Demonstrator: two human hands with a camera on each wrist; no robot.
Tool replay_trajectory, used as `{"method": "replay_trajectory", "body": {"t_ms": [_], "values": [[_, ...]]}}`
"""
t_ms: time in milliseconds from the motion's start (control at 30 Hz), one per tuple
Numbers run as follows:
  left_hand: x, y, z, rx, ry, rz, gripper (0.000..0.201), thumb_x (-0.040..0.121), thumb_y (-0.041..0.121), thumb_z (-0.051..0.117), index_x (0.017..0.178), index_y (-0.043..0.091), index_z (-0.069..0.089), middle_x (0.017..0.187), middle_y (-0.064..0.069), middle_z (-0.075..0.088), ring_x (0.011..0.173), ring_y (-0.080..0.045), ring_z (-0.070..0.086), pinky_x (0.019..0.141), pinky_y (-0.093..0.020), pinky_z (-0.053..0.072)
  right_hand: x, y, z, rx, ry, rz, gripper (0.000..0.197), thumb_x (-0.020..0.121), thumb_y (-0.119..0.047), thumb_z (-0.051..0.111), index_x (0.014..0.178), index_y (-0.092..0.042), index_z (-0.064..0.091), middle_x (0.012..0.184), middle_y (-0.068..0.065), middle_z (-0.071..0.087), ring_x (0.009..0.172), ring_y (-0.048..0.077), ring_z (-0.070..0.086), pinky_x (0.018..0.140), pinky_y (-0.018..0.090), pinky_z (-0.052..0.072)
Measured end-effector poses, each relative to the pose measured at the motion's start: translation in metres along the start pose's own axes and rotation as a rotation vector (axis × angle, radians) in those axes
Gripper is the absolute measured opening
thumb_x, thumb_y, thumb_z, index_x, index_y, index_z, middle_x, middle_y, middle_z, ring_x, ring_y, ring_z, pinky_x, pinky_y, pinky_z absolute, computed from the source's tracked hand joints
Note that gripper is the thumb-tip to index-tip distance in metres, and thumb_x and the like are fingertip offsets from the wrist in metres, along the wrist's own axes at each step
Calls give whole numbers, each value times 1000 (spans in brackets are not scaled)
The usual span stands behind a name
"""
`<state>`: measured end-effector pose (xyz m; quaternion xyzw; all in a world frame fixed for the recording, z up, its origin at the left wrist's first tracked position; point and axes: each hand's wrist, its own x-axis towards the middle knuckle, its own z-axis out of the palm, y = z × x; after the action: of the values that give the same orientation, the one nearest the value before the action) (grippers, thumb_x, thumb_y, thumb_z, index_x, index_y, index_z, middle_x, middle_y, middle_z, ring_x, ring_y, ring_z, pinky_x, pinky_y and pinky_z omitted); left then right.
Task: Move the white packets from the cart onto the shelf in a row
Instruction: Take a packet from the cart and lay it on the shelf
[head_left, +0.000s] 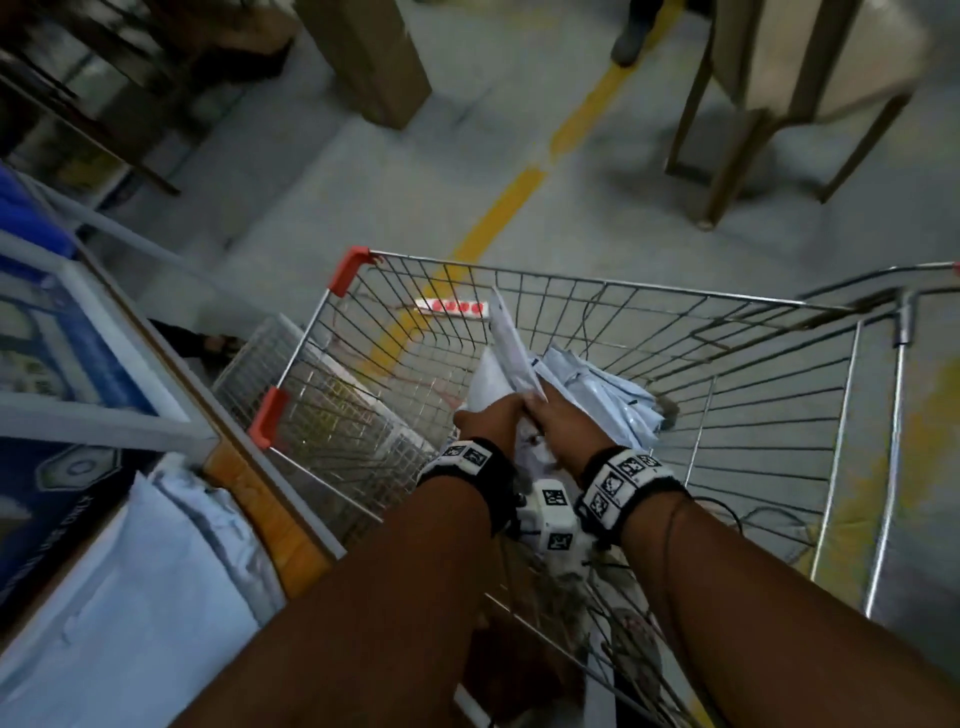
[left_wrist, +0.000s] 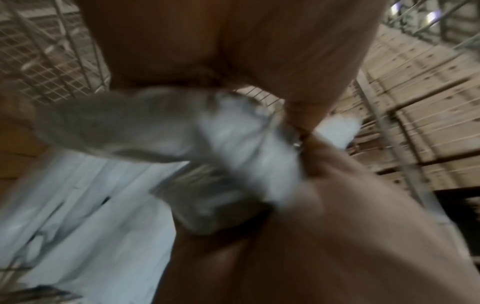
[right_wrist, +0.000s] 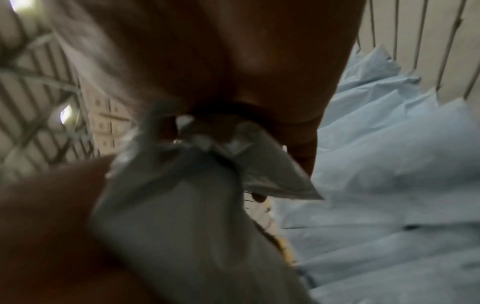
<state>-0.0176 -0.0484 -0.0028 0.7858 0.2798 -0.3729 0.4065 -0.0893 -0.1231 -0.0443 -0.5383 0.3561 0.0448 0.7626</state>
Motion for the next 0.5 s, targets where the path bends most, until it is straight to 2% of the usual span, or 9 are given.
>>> {"method": "replay_trajectory", "body": {"t_ms": [67,133,200,233,300,367,400,467,500], "values": [[-20,5,-12,-57,-35,58,125,58,49,89,157,8,22,145,-23,47,116,-43,62,85,-51,58,-19,-24,3,213,0,27,37,109,-37,53,146,-39,53,137,2,68,113,20,70,102,52,55],[-34,8,-23,-78,-98,95,126,46,58,94,147,8,37,129,-21,59,99,-41,70,75,-51,61,-38,-42,4,299,-54,-18,41,103,-24,59,142,-36,56,135,8,69,109,24,73,97,50,58],[-64,14,-44,-61,-137,156,91,59,51,87,129,12,43,113,-18,61,89,-40,70,78,-58,60,-57,-59,3,265,-121,-80,51,91,-22,63,137,-46,59,129,11,73,106,29,76,89,53,62],[-83,16,-58,-39,-154,182,78,68,46,83,126,16,41,112,-18,61,89,-40,70,80,-61,59,-68,-68,3,224,-130,-103,54,90,-19,62,133,-51,60,123,10,76,95,26,77,77,48,64],[-119,19,-86,3,-195,256,67,77,38,79,127,21,38,112,-18,61,92,-40,70,82,-60,59,-86,-78,6,152,-112,-145,61,93,-10,53,131,-58,58,101,11,78,61,21,67,52,31,50],[-138,16,-112,62,-165,341,64,80,40,74,129,23,36,111,-15,60,92,-37,68,80,-52,60,-105,-84,13,96,-79,-161,62,97,-11,44,140,-55,52,77,15,67,44,21,49,47,25,38],[-149,14,-126,78,-139,393,66,80,44,72,130,23,35,111,-13,60,92,-35,67,79,-47,58,-114,-85,17,60,-56,-159,60,98,-15,43,146,-51,49,74,16,61,43,20,44,48,25,35],[-167,8,-157,102,-73,501,71,78,51,69,133,23,35,115,-9,58,95,-32,64,77,-39,53,-137,-90,29,-41,-48,-181,57,98,-24,43,149,-50,45,82,10,67,46,19,44,49,26,36],[-174,3,-173,107,-40,535,74,76,54,69,135,24,34,118,-7,56,97,-29,62,76,-37,50,-145,-93,37,-126,-54,-209,56,98,-28,44,149,-52,43,97,6,71,49,17,47,49,25,38]]}}
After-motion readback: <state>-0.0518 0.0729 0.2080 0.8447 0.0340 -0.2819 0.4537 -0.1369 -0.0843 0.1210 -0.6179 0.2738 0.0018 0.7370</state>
